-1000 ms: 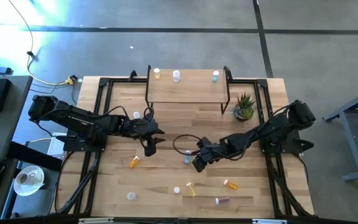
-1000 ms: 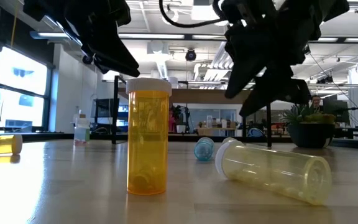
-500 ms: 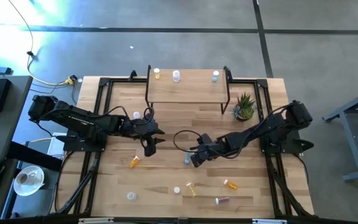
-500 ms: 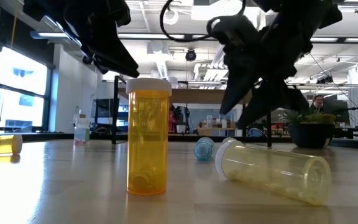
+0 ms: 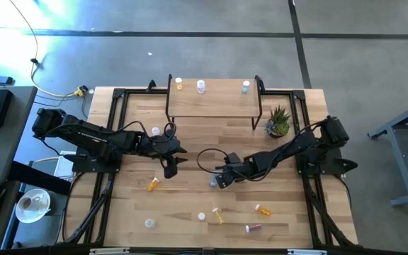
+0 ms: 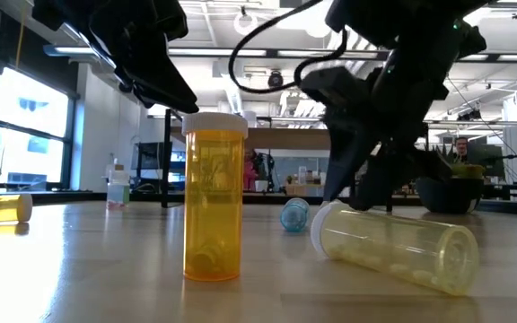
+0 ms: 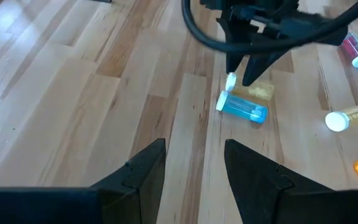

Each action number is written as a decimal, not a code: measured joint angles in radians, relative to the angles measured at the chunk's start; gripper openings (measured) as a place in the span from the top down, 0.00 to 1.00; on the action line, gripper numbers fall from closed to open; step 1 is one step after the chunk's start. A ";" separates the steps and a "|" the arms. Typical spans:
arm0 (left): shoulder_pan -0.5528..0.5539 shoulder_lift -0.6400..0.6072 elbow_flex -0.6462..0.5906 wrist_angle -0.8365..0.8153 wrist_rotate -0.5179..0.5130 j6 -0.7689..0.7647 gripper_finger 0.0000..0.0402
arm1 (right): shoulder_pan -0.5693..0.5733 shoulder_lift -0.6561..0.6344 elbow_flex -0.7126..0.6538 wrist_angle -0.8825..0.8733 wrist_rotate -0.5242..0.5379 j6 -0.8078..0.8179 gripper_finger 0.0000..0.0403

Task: Pick and place medicine bottles onto shelf by color
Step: Put the top yellow pill bottle on the shelf aligned with the other yellow pill bottle

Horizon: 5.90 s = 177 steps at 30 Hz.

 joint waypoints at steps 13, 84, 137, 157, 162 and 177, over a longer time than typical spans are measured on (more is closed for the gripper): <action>0.000 0.000 0.000 -0.002 0.000 0.009 0.62 | -0.018 0.025 0.002 -0.004 -0.029 -0.012 0.58; 0.019 0.000 0.000 0.174 -0.003 0.193 0.62 | -0.253 -0.340 0.000 0.326 0.363 -0.900 0.76; 0.238 -0.216 0.000 0.037 0.119 0.183 0.62 | -0.388 0.020 0.000 1.279 -0.342 -1.223 0.76; 0.237 -0.183 0.000 0.284 0.204 0.181 0.62 | -0.378 0.026 0.035 1.311 -0.313 -1.231 0.76; 0.237 -0.183 0.000 0.283 0.204 0.183 0.66 | -0.378 0.026 0.035 1.332 -0.312 -1.222 0.76; 0.262 -0.184 0.000 0.323 0.211 0.221 0.73 | -0.379 0.026 0.036 1.304 -0.313 -1.190 0.76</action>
